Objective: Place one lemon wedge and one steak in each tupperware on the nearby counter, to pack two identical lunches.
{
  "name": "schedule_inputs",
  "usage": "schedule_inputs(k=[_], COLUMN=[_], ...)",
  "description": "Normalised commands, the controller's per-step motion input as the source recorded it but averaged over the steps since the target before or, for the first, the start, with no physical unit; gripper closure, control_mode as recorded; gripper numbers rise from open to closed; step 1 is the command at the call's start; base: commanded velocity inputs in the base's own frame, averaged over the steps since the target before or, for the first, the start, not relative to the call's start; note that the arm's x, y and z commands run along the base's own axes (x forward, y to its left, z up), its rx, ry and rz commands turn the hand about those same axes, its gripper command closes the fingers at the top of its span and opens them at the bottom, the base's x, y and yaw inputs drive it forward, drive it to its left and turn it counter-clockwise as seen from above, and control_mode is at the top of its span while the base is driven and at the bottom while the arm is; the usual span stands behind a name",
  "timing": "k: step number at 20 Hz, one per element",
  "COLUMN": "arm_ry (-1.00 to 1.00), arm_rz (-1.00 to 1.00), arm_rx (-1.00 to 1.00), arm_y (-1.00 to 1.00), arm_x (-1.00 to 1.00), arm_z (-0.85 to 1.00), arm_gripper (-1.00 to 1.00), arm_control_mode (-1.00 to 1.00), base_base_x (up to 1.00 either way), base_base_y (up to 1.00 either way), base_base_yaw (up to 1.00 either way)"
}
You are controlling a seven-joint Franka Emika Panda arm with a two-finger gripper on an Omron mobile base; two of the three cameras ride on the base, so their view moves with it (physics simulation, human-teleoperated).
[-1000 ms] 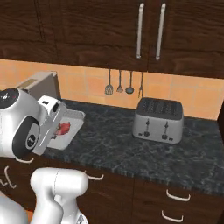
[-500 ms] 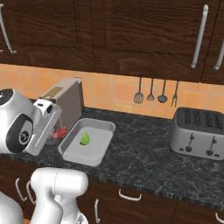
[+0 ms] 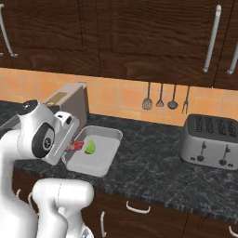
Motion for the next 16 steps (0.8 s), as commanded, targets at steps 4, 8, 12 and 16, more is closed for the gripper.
schedule_inputs(k=[4,8,12,16], arm_ry=[-0.19,-0.14,-0.01,0.00], arm_rz=[0.02,0.04,0.04,0.03], arm_rx=[0.00,0.00,0.00,0.01], arm_y=[-0.10,-0.01,-0.27,-0.36], arm_x=[0.81,0.71,0.41,0.55], arm_z=[-1.00,-0.90,-0.26,-0.18], arm_gripper=[1.00,1.00,1.00,1.00], arm_control_mode=[-1.00,-1.00,-1.00,-1.00], base_base_x=[0.00,0.00,0.00,0.00], base_base_y=[0.00,0.00,0.00,0.00], base_base_yaw=[0.00,0.00,0.00,0.00])
